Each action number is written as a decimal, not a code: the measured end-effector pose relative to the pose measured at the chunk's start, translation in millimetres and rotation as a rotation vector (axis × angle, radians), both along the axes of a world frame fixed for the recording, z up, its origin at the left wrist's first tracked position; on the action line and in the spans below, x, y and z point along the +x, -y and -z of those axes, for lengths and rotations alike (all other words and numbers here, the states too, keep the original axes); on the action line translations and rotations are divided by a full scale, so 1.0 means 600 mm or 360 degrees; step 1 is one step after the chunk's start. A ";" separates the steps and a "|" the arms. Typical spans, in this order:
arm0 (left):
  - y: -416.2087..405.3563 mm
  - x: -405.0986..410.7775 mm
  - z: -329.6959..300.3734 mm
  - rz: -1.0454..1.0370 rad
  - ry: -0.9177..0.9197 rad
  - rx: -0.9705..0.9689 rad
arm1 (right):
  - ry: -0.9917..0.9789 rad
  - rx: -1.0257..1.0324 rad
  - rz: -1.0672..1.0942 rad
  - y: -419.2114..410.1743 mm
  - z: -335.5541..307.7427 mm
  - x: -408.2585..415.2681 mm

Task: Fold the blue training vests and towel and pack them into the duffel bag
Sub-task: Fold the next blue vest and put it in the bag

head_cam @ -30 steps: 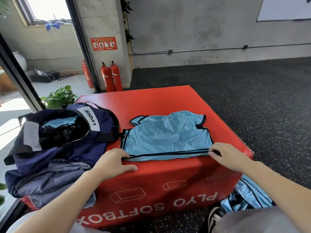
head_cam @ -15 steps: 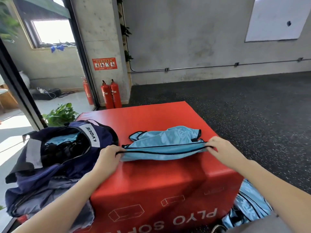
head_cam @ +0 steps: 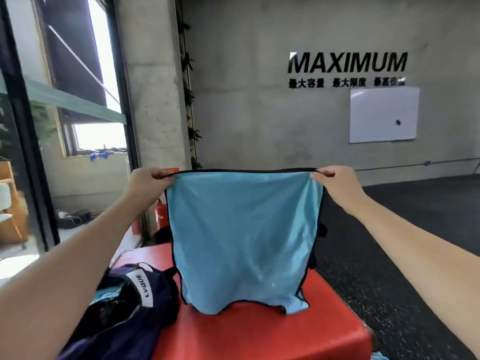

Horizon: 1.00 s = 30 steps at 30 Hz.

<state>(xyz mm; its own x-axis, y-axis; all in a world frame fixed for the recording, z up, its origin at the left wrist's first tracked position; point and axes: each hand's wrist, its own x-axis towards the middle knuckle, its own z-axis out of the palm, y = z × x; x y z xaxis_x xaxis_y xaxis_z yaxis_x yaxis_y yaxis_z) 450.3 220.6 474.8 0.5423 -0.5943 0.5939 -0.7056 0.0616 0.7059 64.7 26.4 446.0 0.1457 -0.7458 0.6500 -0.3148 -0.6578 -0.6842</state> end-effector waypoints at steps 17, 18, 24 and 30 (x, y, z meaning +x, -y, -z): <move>-0.146 -0.039 -0.254 0.0162 0.0119 -0.0129 | 0.0028 -0.0227 -0.0002 -0.102 -0.242 -0.062; -0.144 -0.029 -0.250 0.0148 0.0127 -0.0108 | -0.0012 -0.0225 -0.0007 -0.099 -0.241 -0.059; -0.112 0.018 -0.193 0.0113 0.0066 -0.0027 | -0.0139 -0.0139 -0.0055 -0.059 -0.204 -0.028; -0.047 0.060 -0.107 0.0101 -0.0031 0.0117 | -0.0191 -0.0021 -0.0075 0.021 -0.131 0.033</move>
